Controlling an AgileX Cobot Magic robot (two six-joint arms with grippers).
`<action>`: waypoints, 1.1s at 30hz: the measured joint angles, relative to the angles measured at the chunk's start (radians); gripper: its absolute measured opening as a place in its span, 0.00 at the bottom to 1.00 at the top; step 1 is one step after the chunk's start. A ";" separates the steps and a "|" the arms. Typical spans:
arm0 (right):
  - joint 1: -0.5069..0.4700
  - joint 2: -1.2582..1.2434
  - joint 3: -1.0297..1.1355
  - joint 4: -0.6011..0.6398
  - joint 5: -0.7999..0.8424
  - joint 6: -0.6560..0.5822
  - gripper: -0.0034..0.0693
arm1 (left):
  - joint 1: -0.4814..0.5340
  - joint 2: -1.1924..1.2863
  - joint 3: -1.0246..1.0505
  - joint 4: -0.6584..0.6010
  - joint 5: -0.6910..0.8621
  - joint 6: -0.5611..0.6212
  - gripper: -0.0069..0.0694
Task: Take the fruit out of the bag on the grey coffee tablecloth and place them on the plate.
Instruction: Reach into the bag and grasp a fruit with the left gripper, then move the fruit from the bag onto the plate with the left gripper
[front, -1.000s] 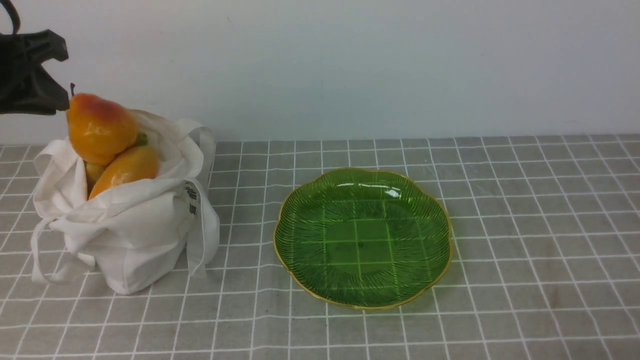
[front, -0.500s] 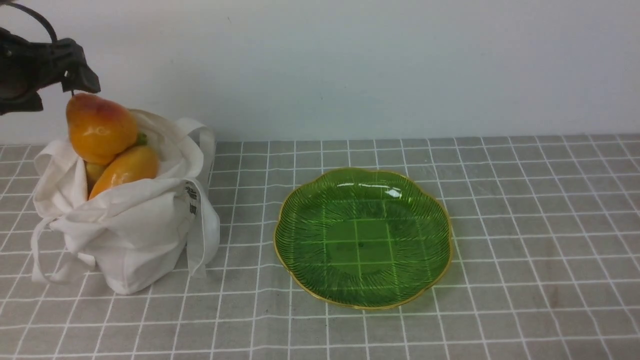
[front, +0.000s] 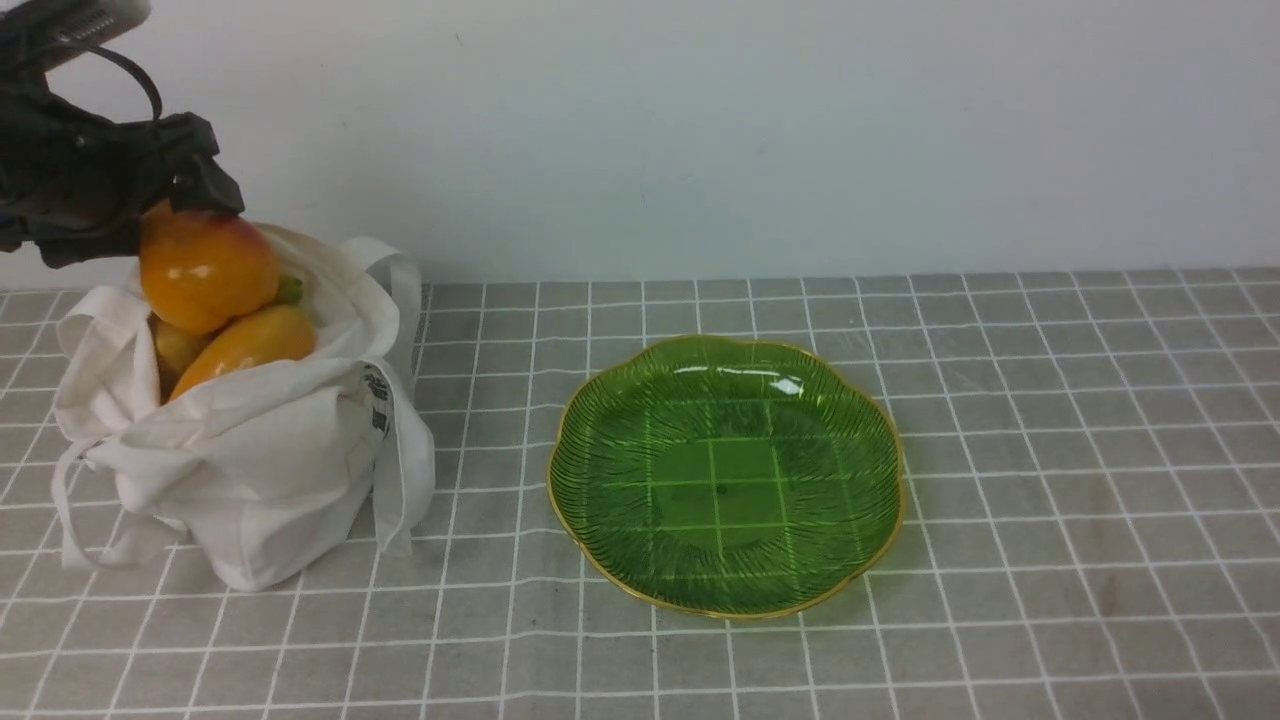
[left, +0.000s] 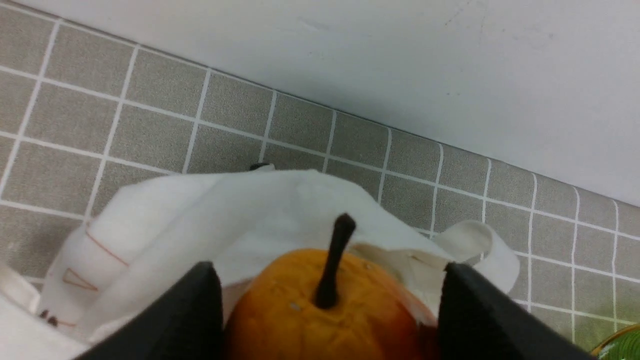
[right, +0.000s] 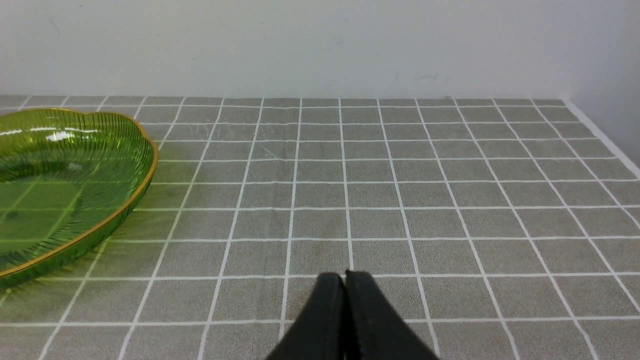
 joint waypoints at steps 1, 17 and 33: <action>0.000 0.000 0.000 0.000 0.000 0.000 0.03 | 0.000 -0.002 0.000 0.000 0.003 0.000 0.71; 0.000 0.000 0.000 0.000 0.000 0.000 0.03 | -0.107 -0.278 0.000 -0.196 0.183 0.254 0.68; 0.000 0.000 0.000 0.000 0.000 0.000 0.03 | -0.695 0.074 0.000 -0.238 0.042 0.522 0.66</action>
